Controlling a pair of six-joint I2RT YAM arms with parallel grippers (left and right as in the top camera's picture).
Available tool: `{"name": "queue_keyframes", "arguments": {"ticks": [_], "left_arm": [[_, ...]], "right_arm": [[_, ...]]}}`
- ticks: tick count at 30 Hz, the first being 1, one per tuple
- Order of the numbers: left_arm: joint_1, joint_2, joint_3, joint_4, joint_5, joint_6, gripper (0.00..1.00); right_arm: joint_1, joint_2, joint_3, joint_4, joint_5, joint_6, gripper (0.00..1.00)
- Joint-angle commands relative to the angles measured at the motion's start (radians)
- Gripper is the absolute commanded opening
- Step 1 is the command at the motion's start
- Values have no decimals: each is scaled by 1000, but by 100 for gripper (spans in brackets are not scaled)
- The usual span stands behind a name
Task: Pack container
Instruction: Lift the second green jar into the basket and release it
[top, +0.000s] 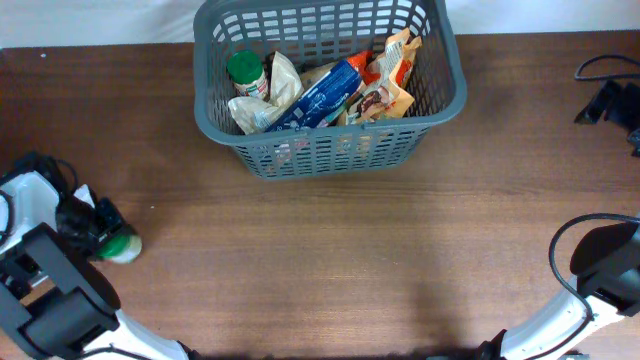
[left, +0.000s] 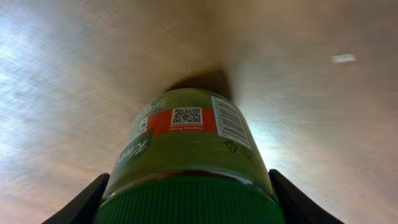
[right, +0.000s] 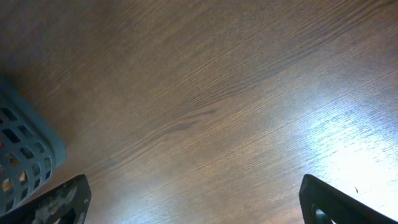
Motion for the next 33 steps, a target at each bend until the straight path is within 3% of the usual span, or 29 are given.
{"name": "queue_keyframes", "arguments": {"ticks": [1, 3, 9, 13, 15, 23, 33], "left_arm": [[-6, -34, 204, -41, 295, -2, 2], [-39, -45, 406, -85, 394, 57, 2], [-195, -56, 829, -131, 397, 231, 2], [-367, -57, 1082, -134, 382, 333, 2], [-547, -57, 1189, -130, 308, 467, 2], [-848, 66, 1149, -146, 108, 672, 2], [-856, 322, 1144, -143, -118, 671, 2]], "right_arm": [[-2, -16, -2, 0, -9, 1, 99], [-2, -16, -2, 0, -9, 1, 99], [-2, -16, -2, 0, -9, 1, 99], [-2, -16, -2, 0, -9, 1, 99], [-2, -16, -2, 0, -9, 1, 99], [-2, -16, -2, 0, -9, 1, 99], [-2, -16, -2, 0, -9, 1, 99]]}}
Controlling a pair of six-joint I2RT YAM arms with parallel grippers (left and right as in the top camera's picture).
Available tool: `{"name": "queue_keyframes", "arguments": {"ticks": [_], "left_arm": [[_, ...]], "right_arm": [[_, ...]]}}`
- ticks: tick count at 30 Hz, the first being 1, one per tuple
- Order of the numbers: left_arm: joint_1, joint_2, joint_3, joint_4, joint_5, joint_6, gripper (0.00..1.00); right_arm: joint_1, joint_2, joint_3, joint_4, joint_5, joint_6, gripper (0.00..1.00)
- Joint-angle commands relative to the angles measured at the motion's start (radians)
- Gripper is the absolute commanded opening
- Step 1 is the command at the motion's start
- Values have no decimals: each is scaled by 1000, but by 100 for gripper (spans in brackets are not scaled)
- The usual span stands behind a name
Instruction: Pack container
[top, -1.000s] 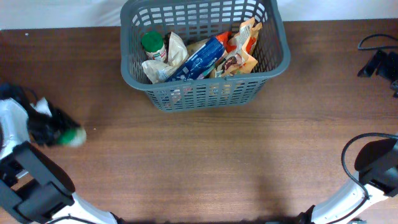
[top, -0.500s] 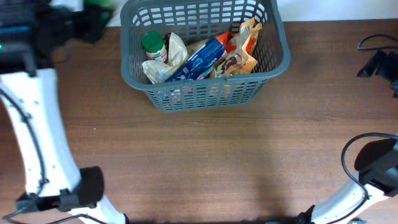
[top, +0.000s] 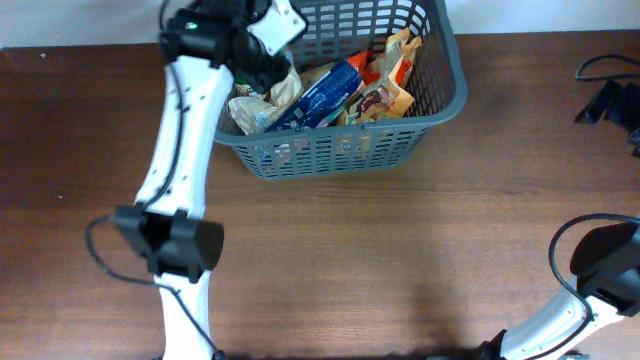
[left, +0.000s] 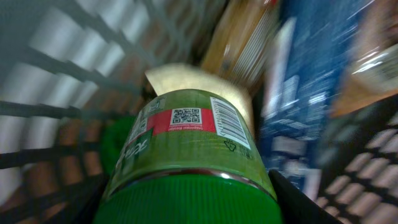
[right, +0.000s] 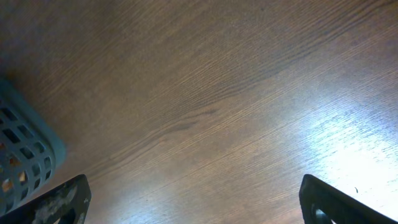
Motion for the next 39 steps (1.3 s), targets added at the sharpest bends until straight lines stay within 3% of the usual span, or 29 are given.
{"name": "queue_keyframes", "arguments": {"ticks": [1, 17, 19, 20, 21, 33, 39], "left_arm": [[20, 36, 6, 5, -135, 26, 2], [89, 56, 6, 82, -117, -94, 2], [90, 56, 6, 95, -117, -102, 6], [90, 56, 6, 103, -117, -119, 33], [90, 56, 6, 113, -121, -138, 99], [89, 55, 132, 127, -162, -322, 99], [64, 55, 332, -9, -163, -340, 99]], "right_arm": [[-2, -16, -2, 0, -9, 0, 99], [-2, -16, -2, 0, -9, 0, 99], [-2, -16, -2, 0, -9, 0, 99], [-2, -16, -2, 0, -9, 0, 99], [-2, -16, -2, 0, -9, 0, 99], [-2, -16, -2, 0, -9, 0, 99], [-2, -16, -2, 0, -9, 0, 99]]}}
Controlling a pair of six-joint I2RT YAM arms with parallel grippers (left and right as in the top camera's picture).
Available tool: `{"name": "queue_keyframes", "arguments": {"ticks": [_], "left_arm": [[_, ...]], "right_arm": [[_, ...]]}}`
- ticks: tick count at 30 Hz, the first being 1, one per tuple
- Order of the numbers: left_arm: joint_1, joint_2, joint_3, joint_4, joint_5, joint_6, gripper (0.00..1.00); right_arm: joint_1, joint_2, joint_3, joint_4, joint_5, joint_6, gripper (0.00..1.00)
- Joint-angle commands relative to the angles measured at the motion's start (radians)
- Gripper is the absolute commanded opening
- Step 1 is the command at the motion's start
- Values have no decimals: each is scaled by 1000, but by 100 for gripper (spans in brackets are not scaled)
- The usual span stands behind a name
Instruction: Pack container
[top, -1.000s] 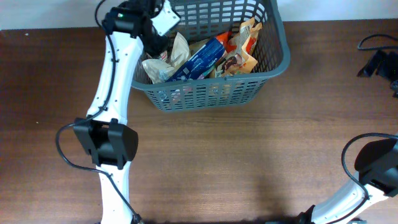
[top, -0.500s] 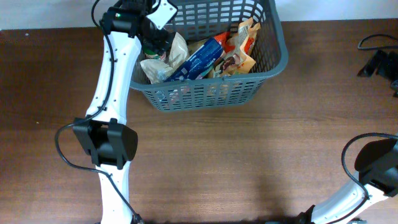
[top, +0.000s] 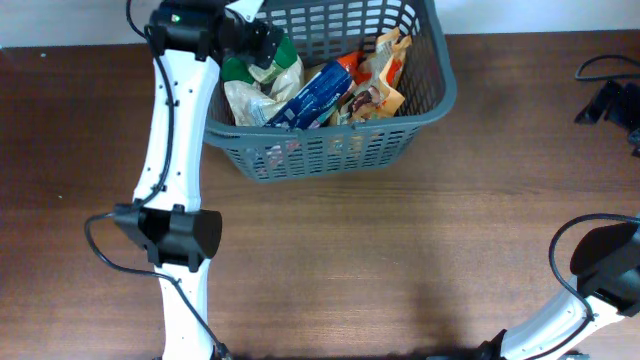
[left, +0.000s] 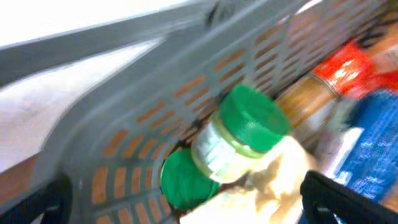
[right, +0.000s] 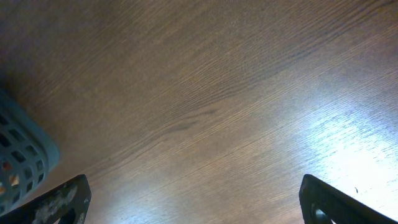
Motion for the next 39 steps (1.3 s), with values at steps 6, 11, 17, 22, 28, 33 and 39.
{"name": "queue_keyframes", "arguments": {"ticks": [6, 11, 17, 22, 28, 33, 39], "left_arm": [[23, -50, 381, -231, -59, -161, 99], [25, -81, 413, -203, -32, -159, 99], [25, -81, 367, -218, -14, -160, 99], [35, -86, 348, -200, -116, -158, 99], [189, -112, 347, -194, -219, -299, 99], [362, -112, 346, -235, -43, -316, 99], [444, -112, 346, -249, -3, -315, 99]], "right_arm": [[-2, -16, -2, 0, -9, 1, 99], [-2, -16, -2, 0, -9, 1, 99], [-2, -16, -2, 0, -9, 1, 99], [-2, -16, -2, 0, -9, 1, 99], [-2, -16, -2, 0, -9, 1, 99], [-2, -16, -2, 0, -9, 1, 99], [14, -18, -2, 1, -9, 1, 99]]}}
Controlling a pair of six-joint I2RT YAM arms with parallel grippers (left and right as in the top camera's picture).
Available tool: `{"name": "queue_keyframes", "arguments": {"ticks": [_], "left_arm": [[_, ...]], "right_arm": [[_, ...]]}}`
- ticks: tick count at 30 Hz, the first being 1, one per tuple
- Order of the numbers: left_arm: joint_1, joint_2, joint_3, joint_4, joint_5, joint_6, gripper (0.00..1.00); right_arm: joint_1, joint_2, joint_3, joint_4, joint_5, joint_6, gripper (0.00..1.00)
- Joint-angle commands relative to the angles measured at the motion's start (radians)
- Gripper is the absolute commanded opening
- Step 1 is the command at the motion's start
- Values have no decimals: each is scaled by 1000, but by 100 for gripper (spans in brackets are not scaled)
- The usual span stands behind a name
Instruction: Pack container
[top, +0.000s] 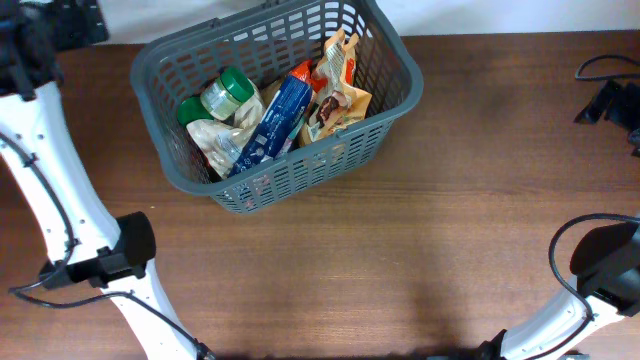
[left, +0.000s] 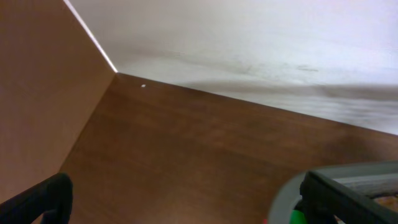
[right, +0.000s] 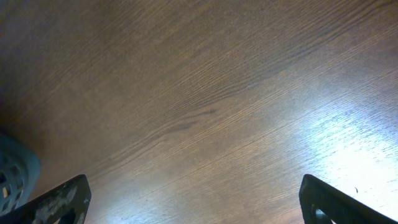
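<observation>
The grey basket (top: 395, 95) stands at the back of the table, turned askew. Inside it are two green-lidded jars (top: 226, 91), a blue packet (top: 276, 115), orange snack bags (top: 336, 85) and a pale bag (top: 213, 140). My left gripper (left: 186, 208) is open over bare table at the far back left corner, with nothing between its fingers (left: 46, 199); the basket's rim (left: 311, 180) shows at its right. My right gripper (right: 193, 202) is open over bare wood at the front right, empty.
The wall (left: 249, 37) runs close behind the left gripper. A black cable and plug (top: 608, 98) lie at the table's right edge. A corner of the basket (right: 11, 174) shows at the left of the right wrist view.
My left gripper has gone from over the basket's back left corner to the table's far back left, still open. The basket now sits further left and turned. The right arm is unchanged.
My left gripper was shut on a green-lidded jar at the table's left edge. Then it held the jar inside the basket's back left. Then it was open, the jar lying beside the other jar. Now it is away from the basket, which has shifted left.
</observation>
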Motion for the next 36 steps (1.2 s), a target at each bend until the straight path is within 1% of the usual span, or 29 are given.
{"name": "queue_keyframes", "arguments": {"ticks": [1, 7, 18, 19, 20, 21, 22, 23, 24, 26, 27, 29, 31, 32, 36], "left_arm": [[5, -36, -2, -13, 61, -19, 99], [5, -36, -2, -14, 60, -19, 99], [5, -36, -2, -14, 60, -19, 99], [5, -36, -2, -14, 61, -19, 99], [5, -36, -2, -14, 60, -19, 99], [5, -36, -2, -14, 60, -19, 99], [5, -36, -2, -14, 60, -19, 99], [5, -36, -2, -14, 61, -19, 99], [5, -36, -2, -14, 60, -19, 99], [5, -36, -2, -14, 60, -19, 99], [5, -36, -2, -14, 60, -19, 99], [5, -36, -2, -14, 60, -19, 99], [5, -36, -2, -14, 60, -19, 99], [5, -36, -2, -14, 60, -19, 99], [5, -36, -2, -14, 60, -19, 99]], "right_arm": [[21, -28, -2, 0, -9, 1, 99], [150, -145, -2, 0, -9, 1, 99], [559, -383, -4, 6, -2, -10, 99], [580, -406, -8, 27, 25, -41, 99], [604, -448, -21, 81, 68, -89, 99], [611, -476, -34, 126, 83, -106, 99], [613, -530, -72, 229, 94, -135, 99], [613, -555, -92, 275, 94, -150, 99], [611, -615, -149, 386, 95, -187, 99], [598, -710, -255, 547, 97, -224, 99], [584, -771, -332, 644, 97, -225, 99], [558, -875, -470, 773, 97, -225, 99], [533, -970, -601, 854, 97, -225, 99], [514, -1046, -703, 896, 97, -225, 99], [469, -1277, -1014, 962, 97, -225, 99]]}}
